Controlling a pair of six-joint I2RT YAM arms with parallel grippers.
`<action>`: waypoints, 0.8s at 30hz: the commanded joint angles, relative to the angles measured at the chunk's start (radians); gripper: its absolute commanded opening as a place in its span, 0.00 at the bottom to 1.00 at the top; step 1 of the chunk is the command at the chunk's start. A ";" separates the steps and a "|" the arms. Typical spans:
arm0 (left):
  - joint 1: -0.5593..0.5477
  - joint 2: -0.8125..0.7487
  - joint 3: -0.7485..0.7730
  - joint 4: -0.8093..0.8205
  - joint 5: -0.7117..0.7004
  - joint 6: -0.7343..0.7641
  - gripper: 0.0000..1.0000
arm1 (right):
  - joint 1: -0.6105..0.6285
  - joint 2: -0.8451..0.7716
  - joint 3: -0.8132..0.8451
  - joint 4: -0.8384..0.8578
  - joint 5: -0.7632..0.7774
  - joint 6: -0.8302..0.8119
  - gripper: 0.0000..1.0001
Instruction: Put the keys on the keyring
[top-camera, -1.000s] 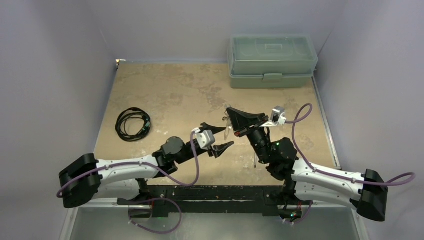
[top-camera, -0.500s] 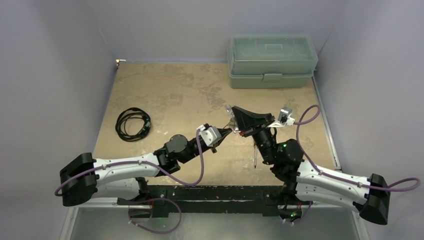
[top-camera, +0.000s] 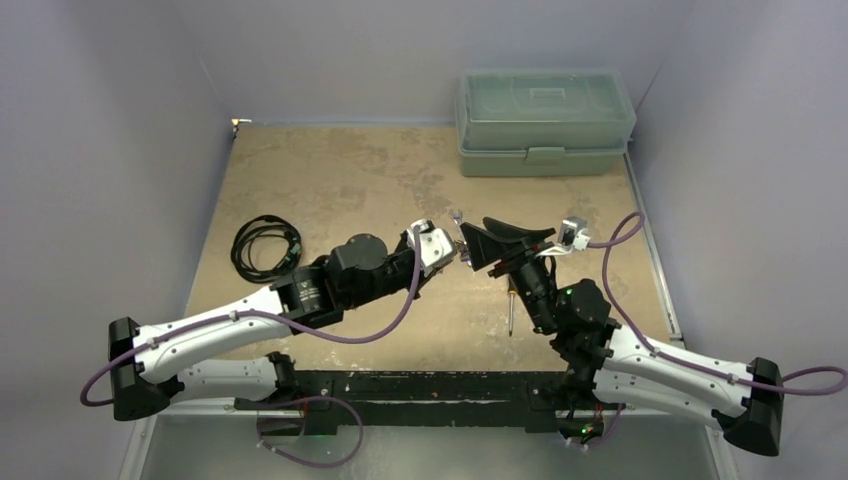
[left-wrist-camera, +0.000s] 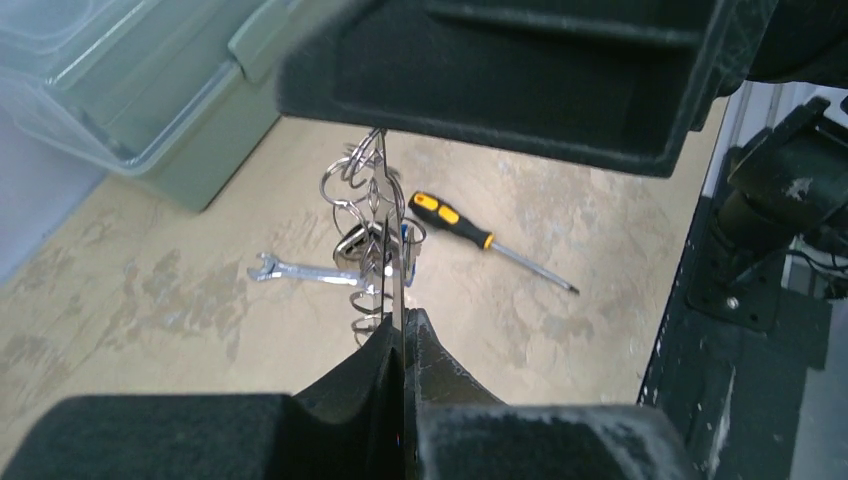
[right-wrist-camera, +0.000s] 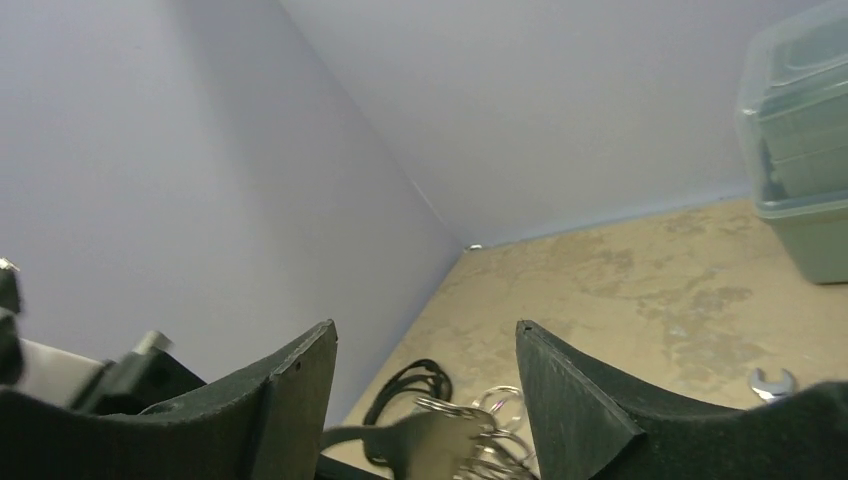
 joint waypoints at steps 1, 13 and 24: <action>-0.004 0.015 0.222 -0.452 -0.038 -0.057 0.00 | 0.006 -0.056 0.014 -0.153 0.070 0.004 0.71; 0.002 0.300 0.628 -1.136 0.032 -0.126 0.00 | 0.006 -0.204 -0.063 -0.186 -0.195 -0.217 0.79; 0.018 0.296 0.685 -1.187 0.178 -0.090 0.00 | 0.007 -0.092 0.050 -0.388 -0.852 -0.388 0.74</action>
